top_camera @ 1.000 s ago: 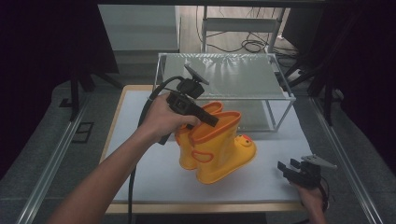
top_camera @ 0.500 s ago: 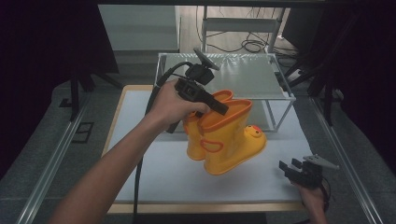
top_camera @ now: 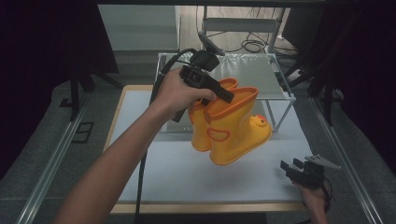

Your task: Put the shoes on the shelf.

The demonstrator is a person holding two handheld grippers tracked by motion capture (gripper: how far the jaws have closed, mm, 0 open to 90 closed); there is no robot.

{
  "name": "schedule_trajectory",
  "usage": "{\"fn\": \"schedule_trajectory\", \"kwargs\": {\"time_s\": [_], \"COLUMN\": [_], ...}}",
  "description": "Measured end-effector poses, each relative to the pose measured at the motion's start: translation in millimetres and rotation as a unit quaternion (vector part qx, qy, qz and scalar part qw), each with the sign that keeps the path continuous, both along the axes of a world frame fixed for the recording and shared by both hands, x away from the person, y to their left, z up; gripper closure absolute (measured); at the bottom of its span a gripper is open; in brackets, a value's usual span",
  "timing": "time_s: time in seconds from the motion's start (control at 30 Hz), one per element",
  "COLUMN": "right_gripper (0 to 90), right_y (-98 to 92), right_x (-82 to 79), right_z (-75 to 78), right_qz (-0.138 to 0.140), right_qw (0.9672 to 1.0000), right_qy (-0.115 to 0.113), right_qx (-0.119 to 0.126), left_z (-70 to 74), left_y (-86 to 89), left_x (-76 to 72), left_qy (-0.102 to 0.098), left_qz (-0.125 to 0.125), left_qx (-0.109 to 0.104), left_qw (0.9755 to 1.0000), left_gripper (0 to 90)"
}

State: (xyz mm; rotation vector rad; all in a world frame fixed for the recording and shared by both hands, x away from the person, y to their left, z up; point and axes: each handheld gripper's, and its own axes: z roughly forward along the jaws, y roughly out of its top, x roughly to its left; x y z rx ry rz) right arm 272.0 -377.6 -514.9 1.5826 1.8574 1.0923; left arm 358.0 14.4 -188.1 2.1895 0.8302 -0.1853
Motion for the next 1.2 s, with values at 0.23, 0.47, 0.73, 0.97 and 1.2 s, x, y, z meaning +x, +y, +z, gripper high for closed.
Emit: {"fn": "schedule_trajectory", "kwargs": {"time_s": [0.23,0.47,0.73,0.97,1.2], "right_gripper": [39.1,39.1,39.1,39.1,39.0], "right_y": [-1.1,-0.7,-2.4,0.5,2.0], "right_x": [-0.6,-0.5,-0.9,-0.8,-1.5], "right_z": [0.1,-0.6,-0.4,1.4,1.8], "right_qz": [-0.003,-0.003,-0.007,-0.006,-0.006], "right_qw": [1.0,1.0,1.0,1.0,1.0], "right_qy": [0.002,0.002,0.0,-0.005,-0.003], "right_qx": [-0.001,-0.003,0.001,-0.003,-0.003], "left_z": [21.1,38.8,48.3,51.5,50.5], "left_y": [4.4,-0.5,-4.6,-5.6,3.9], "left_x": [12.9,31.4,62.3,89.4,109.9], "left_qy": [-0.005,-0.011,-0.006,-0.009,-0.008], "left_qz": [0.016,0.048,0.087,0.135,0.176], "left_qx": [-0.019,-0.018,-0.025,-0.024,-0.018], "left_qw": [0.9997,0.9986,0.9959,0.9905,0.9842], "left_gripper": [82.3,82.2,82.2,82.2,82.3]}}
